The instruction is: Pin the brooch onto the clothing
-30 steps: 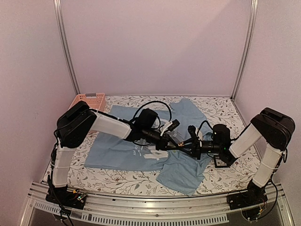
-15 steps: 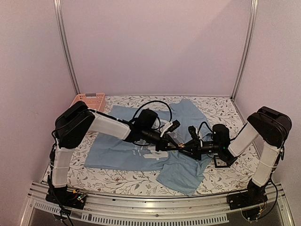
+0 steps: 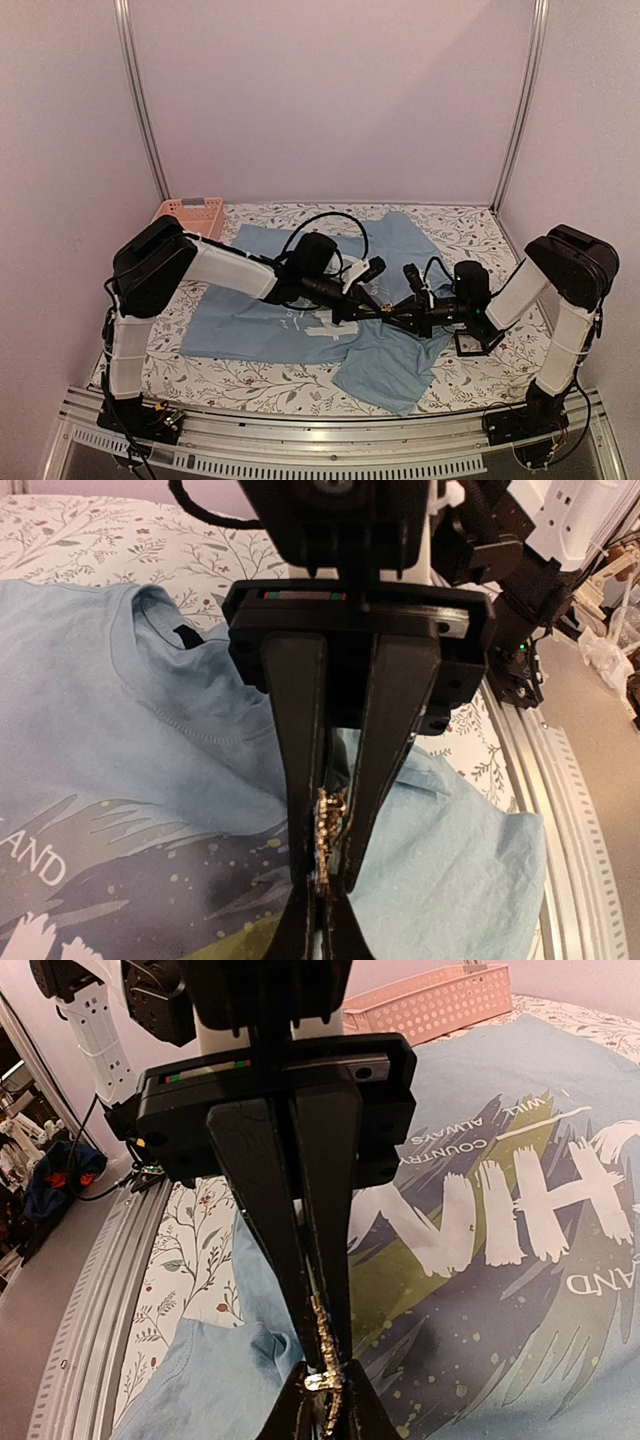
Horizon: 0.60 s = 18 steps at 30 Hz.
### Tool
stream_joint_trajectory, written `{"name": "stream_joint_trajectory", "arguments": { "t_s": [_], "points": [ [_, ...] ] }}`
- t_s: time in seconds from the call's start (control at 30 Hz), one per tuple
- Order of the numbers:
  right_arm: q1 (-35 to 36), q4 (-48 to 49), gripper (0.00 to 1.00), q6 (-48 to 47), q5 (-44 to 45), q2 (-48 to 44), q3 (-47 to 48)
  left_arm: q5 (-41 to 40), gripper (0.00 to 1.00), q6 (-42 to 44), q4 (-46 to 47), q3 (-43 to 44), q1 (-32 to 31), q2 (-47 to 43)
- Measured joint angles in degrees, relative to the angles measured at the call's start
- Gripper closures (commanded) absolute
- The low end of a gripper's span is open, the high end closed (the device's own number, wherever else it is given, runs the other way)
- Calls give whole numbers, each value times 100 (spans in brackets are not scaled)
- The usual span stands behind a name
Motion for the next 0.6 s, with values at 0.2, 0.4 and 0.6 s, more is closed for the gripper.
{"name": "stream_joint_trajectory", "arguments": {
  "t_s": [0.2, 0.4, 0.6],
  "points": [
    [-42, -22, 90, 247, -98, 0, 33, -17, 100, 48, 24, 0, 0, -2],
    [-63, -66, 92, 345, -151, 0, 55, -61, 100, 114, 24, 0, -11, -2],
    [-116, -131, 94, 490, -297, 2, 175, -170, 100, 238, 15, -22, -17, -90]
  ]
}}
